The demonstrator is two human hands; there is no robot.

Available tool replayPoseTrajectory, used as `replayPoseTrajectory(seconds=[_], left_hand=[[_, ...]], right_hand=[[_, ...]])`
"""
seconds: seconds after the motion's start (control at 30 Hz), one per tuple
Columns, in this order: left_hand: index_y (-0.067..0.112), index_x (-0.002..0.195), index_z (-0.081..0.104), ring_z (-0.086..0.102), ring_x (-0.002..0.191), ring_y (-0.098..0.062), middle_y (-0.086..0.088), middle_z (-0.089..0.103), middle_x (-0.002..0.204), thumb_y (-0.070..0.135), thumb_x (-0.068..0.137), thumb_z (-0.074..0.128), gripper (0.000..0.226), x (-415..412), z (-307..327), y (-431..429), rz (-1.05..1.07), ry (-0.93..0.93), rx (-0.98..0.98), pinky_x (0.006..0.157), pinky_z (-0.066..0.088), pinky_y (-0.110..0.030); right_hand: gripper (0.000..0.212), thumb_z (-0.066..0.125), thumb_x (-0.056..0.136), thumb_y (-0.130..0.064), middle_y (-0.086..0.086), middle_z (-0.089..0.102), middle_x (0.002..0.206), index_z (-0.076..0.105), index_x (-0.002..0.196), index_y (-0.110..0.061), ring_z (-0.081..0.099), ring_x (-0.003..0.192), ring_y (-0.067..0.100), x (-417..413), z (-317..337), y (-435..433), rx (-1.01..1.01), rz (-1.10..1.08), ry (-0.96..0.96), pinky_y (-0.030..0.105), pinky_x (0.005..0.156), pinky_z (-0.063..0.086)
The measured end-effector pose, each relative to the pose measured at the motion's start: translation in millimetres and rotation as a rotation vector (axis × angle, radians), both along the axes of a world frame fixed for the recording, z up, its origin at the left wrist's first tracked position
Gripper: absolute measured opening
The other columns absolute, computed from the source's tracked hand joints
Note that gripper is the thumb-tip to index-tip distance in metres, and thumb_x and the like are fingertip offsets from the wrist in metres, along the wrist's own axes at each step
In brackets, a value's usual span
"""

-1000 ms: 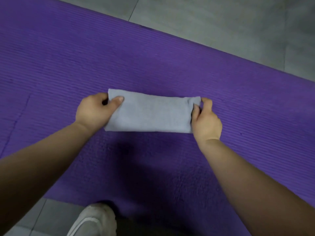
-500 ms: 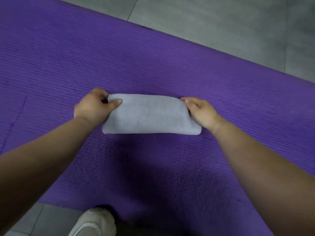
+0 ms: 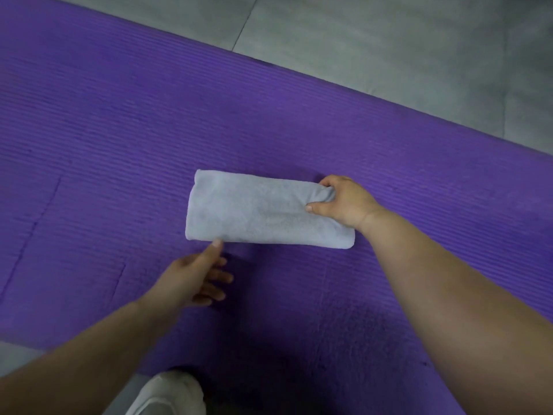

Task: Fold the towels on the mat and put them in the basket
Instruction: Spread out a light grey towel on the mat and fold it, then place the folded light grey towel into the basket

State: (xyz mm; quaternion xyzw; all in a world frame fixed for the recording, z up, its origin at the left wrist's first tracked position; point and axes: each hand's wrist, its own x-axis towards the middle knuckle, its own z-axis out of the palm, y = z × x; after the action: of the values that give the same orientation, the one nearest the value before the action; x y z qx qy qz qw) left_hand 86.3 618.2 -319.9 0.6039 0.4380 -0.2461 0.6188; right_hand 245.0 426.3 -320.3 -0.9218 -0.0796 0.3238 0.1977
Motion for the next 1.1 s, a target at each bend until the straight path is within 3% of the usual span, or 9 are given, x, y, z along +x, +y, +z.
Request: replayPoseTrajectory(seconds=[0.07, 0.17, 0.43, 0.53, 0.6, 0.7, 0.83, 1.0, 1.1], left_hand=[[0.021, 0.09, 0.054, 0.061, 0.07, -0.016, -0.001, 0.063, 0.09, 0.045, 0.088, 0.047, 0.026, 7.1, -6.4, -6.9, 0.142, 0.005, -0.138, 0.06, 0.043, -0.028], [0.019, 0.105, 0.053, 0.06, 0.085, -0.015, 0.0, 0.061, 0.1, 0.044, 0.086, 0.052, 0.031, 27.4, -10.6, -8.2, 0.339, -0.088, -0.159, 0.063, 0.044, -0.027], [0.019, 0.105, 0.058, 0.062, 0.091, -0.013, 0.002, 0.066, 0.101, 0.032, 0.085, 0.059, 0.025, 52.5, -13.9, -4.5, 0.386, -0.216, -0.082, 0.071, 0.046, -0.022], [0.015, 0.11, 0.054, 0.06, 0.065, -0.004, 0.006, 0.065, 0.077, 0.031, 0.085, 0.057, 0.03, 68.4, -1.6, -7.4, 0.361, -0.242, -0.07, 0.064, 0.045, -0.02], [0.014, 0.111, 0.056, 0.063, 0.066, -0.006, 0.005, 0.067, 0.079, 0.031, 0.085, 0.055, 0.031, 81.8, 21.1, -14.6, 0.363, -0.243, -0.074, 0.06, 0.048, -0.021], [0.013, 0.111, 0.059, 0.069, 0.083, -0.009, 0.001, 0.071, 0.095, 0.024, 0.086, 0.056, 0.027, 94.3, 75.0, -31.2, 0.454, -0.284, -0.171, 0.066, 0.054, -0.021], [0.016, 0.089, 0.061, 0.069, 0.069, -0.004, 0.007, 0.073, 0.073, 0.021, 0.088, 0.053, 0.01, 86.9, 178.3, -58.4, 0.354, -0.264, -0.149, 0.056, 0.054, -0.016], [0.018, 0.087, 0.06, 0.067, 0.064, -0.003, 0.01, 0.072, 0.067, 0.02, 0.088, 0.051, 0.009, 76.3, 341.8, -81.1, 0.219, -0.211, -0.136, 0.051, 0.052, -0.016], [0.017, 0.083, 0.06, 0.066, 0.057, -0.001, 0.01, 0.07, 0.061, 0.017, 0.088, 0.051, 0.01, 79.6, 449.3, -104.0, 0.09, -0.227, -0.156, 0.049, 0.051, -0.013]], right_hand=[[0.053, 0.067, 0.078, -0.039, -0.001, 0.05, 0.12, 0.049, 0.122, -0.017, 0.046, 0.111, 0.016, -0.8, 0.5, -0.2, -0.002, 0.006, 0.012, 0.028, 0.088, 0.038], [0.055, 0.07, 0.076, -0.039, 0.002, 0.051, 0.121, 0.049, 0.121, -0.017, 0.048, 0.108, 0.017, -6.4, -2.0, -4.1, 0.005, -0.008, 0.043, 0.029, 0.089, 0.041], [0.051, 0.071, 0.075, -0.04, -0.004, 0.051, 0.098, 0.052, 0.114, -0.014, 0.05, 0.09, 0.013, -12.6, -8.4, -10.2, 0.016, -0.023, 0.136, 0.024, 0.074, 0.038], [0.032, 0.069, 0.077, -0.038, -0.002, 0.056, 0.091, 0.055, 0.097, -0.017, 0.054, 0.079, 0.014, -14.0, 2.0, -13.7, 0.064, -0.057, 0.288, 0.024, 0.058, 0.042], [0.027, 0.068, 0.079, -0.035, 0.003, 0.06, 0.09, 0.056, 0.092, -0.015, 0.059, 0.08, 0.019, -16.0, 20.5, -22.2, 0.142, -0.149, 0.364, 0.026, 0.058, 0.047], [0.032, 0.071, 0.077, -0.031, 0.003, 0.065, 0.09, 0.059, 0.098, -0.009, 0.063, 0.088, 0.02, -37.2, 61.8, -41.5, 0.327, -0.38, 0.422, 0.03, 0.072, 0.05], [0.037, 0.072, 0.075, -0.029, -0.009, 0.064, 0.1, 0.057, 0.108, -0.021, 0.06, 0.094, 0.009, -80.1, 152.6, -65.0, 0.436, -0.412, 0.539, 0.025, 0.08, 0.05], [0.017, 0.074, 0.075, -0.018, -0.01, 0.068, 0.087, 0.063, 0.088, -0.023, 0.062, 0.082, 0.005, -127.5, 314.3, -87.2, 0.633, -0.608, 0.695, 0.019, 0.074, 0.05], [0.032, 0.076, 0.063, -0.027, -0.005, 0.071, 0.091, 0.065, 0.092, -0.019, 0.065, 0.086, 0.012, -152.4, 419.3, -98.6, 0.729, -0.77, 0.642, 0.03, 0.084, 0.052]])
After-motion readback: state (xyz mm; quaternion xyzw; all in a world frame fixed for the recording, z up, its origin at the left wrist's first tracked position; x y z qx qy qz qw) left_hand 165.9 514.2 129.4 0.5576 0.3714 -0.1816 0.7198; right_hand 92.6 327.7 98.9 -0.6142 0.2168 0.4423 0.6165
